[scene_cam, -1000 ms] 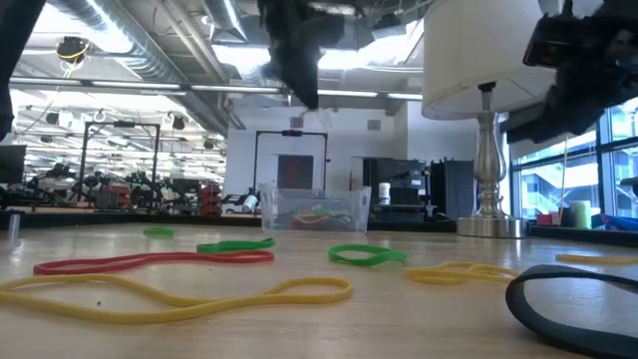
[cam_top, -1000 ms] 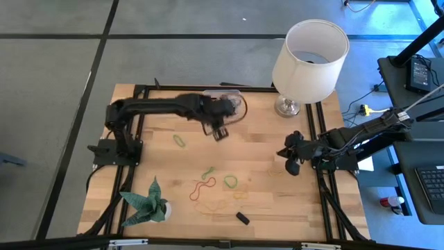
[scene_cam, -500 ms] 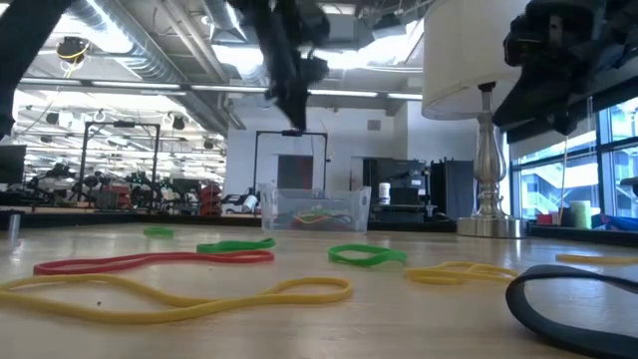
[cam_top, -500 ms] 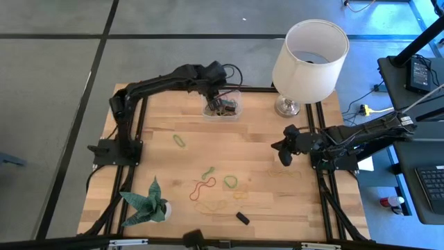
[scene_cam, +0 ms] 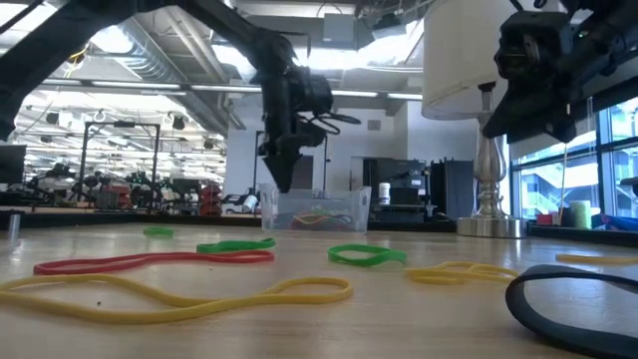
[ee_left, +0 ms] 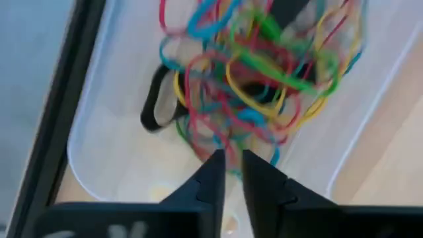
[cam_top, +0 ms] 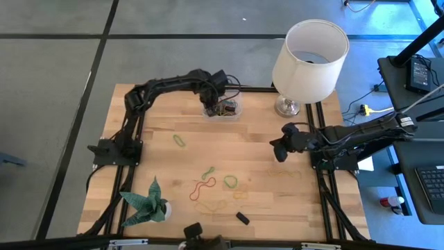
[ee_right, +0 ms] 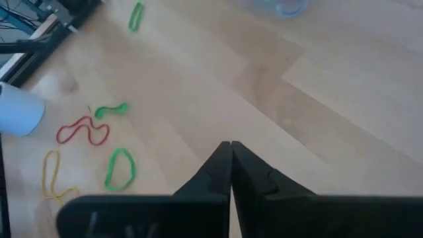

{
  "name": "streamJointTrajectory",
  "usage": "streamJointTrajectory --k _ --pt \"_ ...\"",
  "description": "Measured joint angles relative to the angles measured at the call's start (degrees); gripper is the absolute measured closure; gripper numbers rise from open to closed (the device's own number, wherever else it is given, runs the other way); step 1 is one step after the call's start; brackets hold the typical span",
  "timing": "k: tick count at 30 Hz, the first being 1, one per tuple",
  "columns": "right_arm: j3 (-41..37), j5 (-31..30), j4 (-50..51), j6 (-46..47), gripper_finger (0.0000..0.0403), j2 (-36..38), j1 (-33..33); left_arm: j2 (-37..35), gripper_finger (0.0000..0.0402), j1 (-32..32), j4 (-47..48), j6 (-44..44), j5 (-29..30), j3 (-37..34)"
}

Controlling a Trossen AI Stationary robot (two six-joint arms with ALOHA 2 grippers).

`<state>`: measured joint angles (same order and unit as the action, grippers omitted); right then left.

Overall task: Pick and place rubber bands into bin
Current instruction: Put the red rubber band into the transparent bin, then put the yellow rubber band into the transparent bin

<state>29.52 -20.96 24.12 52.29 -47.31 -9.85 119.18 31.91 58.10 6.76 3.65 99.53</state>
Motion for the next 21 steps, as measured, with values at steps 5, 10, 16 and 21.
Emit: streamJointTrajectory --k 5,10,16,21 --pt "0.0 -0.1 -0.1 0.0 0.0393 -0.8 0.0 -0.9 0.0303 0.4 1.5 0.0 4.2 0.0" --pt "0.0 -1.3 0.0 -0.1 0.0393 -0.8 0.0 -4.7 0.0273 0.5 4.7 -1.9 2.2 0.1" --pt "0.0 -2.7 0.0 -1.6 0.0393 -0.8 0.0 -9.7 0.027 0.7 9.7 -5.8 2.5 0.1" --pt "0.0 -2.7 0.1 -2.0 0.0393 -0.8 0.0 -12.5 0.027 0.8 11.0 -8.9 2.9 -5.1"
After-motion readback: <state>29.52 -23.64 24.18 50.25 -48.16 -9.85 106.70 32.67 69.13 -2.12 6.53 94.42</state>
